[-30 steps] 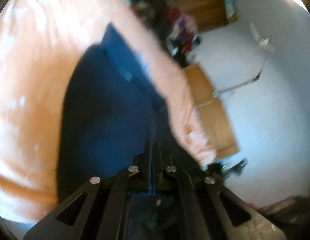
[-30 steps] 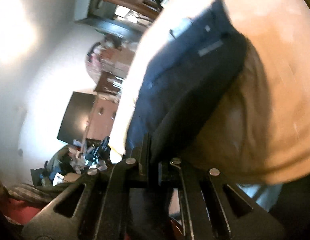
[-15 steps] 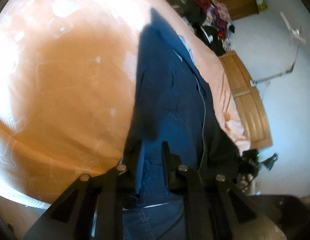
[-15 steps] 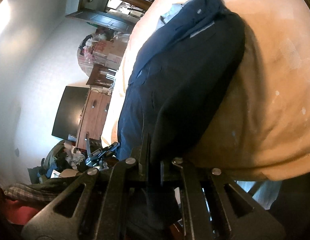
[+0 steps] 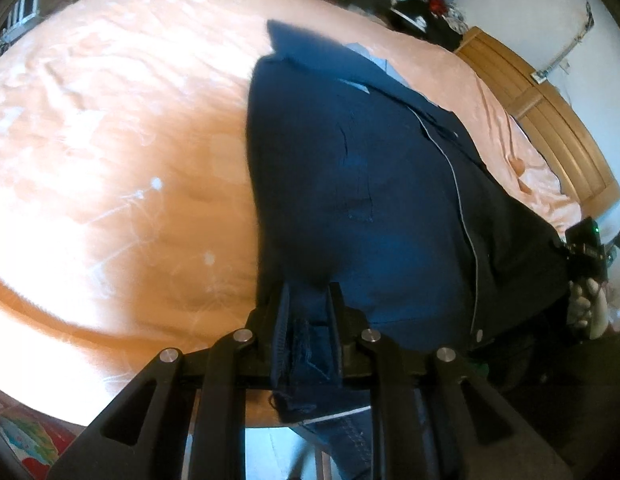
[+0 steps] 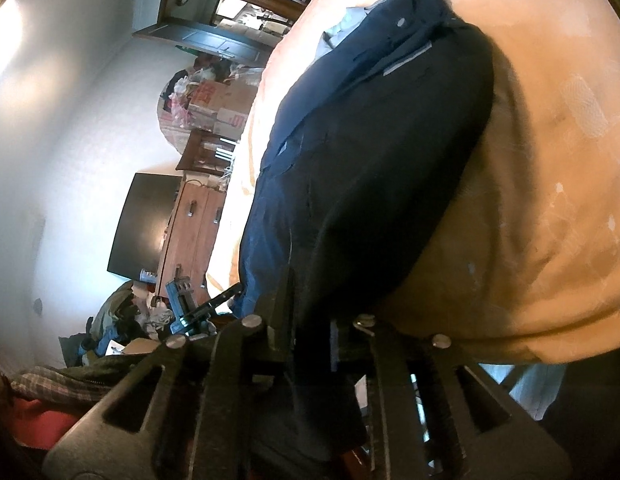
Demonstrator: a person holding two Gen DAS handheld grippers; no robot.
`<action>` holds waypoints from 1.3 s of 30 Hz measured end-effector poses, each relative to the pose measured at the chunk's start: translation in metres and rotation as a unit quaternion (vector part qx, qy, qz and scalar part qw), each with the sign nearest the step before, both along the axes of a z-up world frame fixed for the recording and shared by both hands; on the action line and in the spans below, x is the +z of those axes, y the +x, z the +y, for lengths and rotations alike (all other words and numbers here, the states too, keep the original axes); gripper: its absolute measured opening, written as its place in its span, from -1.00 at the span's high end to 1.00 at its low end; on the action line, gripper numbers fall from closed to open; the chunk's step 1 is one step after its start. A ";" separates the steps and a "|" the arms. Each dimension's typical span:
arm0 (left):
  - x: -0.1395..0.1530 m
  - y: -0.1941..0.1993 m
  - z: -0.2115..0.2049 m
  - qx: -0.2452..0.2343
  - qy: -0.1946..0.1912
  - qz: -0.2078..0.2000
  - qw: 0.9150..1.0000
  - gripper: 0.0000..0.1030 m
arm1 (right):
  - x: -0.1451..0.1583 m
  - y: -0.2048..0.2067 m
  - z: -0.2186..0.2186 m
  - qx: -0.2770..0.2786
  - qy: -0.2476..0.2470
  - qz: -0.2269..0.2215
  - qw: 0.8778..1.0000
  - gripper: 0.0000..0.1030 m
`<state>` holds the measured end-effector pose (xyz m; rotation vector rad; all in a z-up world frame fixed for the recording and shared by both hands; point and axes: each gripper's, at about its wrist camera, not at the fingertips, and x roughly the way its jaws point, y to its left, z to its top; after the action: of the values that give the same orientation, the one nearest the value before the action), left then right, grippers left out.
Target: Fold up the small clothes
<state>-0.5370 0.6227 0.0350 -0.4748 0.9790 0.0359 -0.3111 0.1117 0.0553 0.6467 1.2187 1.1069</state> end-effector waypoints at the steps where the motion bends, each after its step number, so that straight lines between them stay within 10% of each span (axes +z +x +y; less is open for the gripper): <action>1: 0.003 -0.001 0.000 0.007 -0.003 -0.003 1.000 0.46 | 0.000 0.000 0.000 0.000 0.001 0.000 1.000 0.65; 3: 0.004 -0.009 0.009 0.022 -0.024 -0.010 0.999 -0.06 | -0.002 0.000 0.000 0.001 0.003 0.002 1.000 0.64; 9: -0.010 -0.017 0.034 0.046 -0.152 -0.029 0.987 -0.53 | -0.005 0.001 0.000 0.002 0.005 0.005 1.000 0.61; 13: -0.015 -0.010 0.036 0.019 -0.194 -0.012 0.981 -0.40 | -0.006 0.001 -0.001 0.002 0.005 0.004 1.000 0.60; 19: -0.019 -0.003 0.028 -0.038 -0.217 0.007 0.975 0.42 | -0.008 0.000 -0.003 -0.003 0.001 0.009 1.000 0.60; 28: -0.034 0.005 0.023 -0.028 -0.232 0.008 0.972 0.57 | -0.025 -0.003 0.003 0.019 -0.055 0.018 0.998 0.13; 39: -0.033 0.004 0.016 -0.033 -0.234 -0.002 0.972 0.61 | -0.056 -0.012 -0.009 0.025 -0.095 0.047 0.994 0.12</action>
<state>-0.5335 0.6391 0.0019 -0.8738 0.9998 -0.2611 -0.3228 0.1027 -0.0003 0.5292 1.4096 0.9953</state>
